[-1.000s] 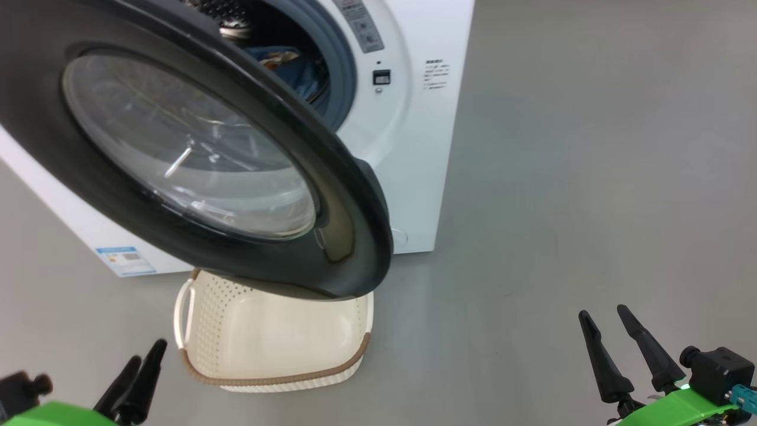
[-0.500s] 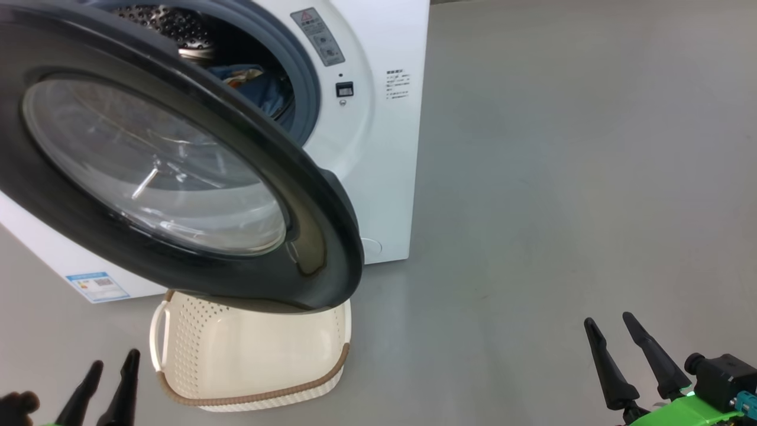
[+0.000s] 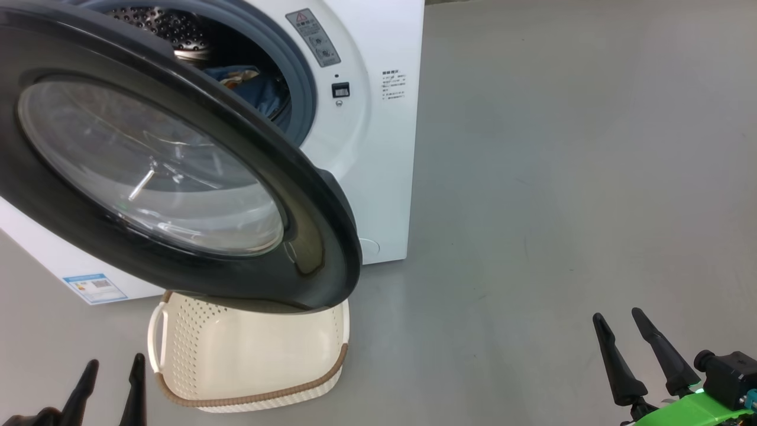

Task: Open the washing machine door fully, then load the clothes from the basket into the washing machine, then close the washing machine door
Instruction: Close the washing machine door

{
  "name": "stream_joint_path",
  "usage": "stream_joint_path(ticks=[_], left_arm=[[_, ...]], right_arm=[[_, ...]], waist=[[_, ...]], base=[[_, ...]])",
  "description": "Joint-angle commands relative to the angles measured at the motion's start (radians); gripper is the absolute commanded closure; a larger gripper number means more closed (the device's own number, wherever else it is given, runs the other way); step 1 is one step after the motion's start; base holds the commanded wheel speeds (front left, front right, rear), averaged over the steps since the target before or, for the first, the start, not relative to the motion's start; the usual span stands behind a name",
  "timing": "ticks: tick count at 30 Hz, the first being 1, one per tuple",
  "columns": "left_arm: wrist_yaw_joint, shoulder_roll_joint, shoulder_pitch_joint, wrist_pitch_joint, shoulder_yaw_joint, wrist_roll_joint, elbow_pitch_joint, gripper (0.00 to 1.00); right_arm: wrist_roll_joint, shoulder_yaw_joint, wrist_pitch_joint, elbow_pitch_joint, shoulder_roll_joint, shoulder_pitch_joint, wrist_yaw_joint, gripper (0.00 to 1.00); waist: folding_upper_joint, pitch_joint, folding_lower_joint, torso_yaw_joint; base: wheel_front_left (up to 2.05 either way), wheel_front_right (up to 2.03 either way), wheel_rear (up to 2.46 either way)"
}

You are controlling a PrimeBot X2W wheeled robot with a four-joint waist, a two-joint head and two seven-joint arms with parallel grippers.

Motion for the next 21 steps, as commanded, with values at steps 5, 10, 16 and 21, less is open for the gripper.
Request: stream_joint_path(ticks=[5, 10, 16, 21], left_arm=[[-0.002, -0.025, -0.009, -0.010, 0.093, 0.105, -0.051, 0.00], [-0.002, -0.048, -0.012, -0.010, 0.089, 0.125, -0.029, 0.00], [-0.002, -0.049, -0.021, -0.010, 0.086, 0.136, -0.026, 0.00], [-0.002, -0.051, -0.026, -0.010, 0.083, 0.137, -0.030, 0.00]], right_arm=[[-0.002, 0.009, -0.005, -0.021, -0.012, 0.001, 0.003, 0.00], [-0.004, 0.005, -0.005, -0.014, -0.002, 0.008, 0.003, 0.00], [-0.005, 0.003, -0.005, -0.014, 0.001, 0.005, 0.003, 0.00], [-0.006, 0.000, -0.005, -0.016, 0.000, -0.004, 0.003, 0.00]], waist=[[-0.0001, 0.004, 0.0000, 0.006], [-0.0001, 0.004, 0.0000, 0.009], [-0.0001, 0.012, 0.0000, 0.010], [-0.0001, 0.017, 0.0000, 0.015]], base=[[0.00, 0.00, 0.00], [0.00, 0.00, 0.00], [0.00, 0.00, 0.00], [0.00, 0.00, 0.00]])
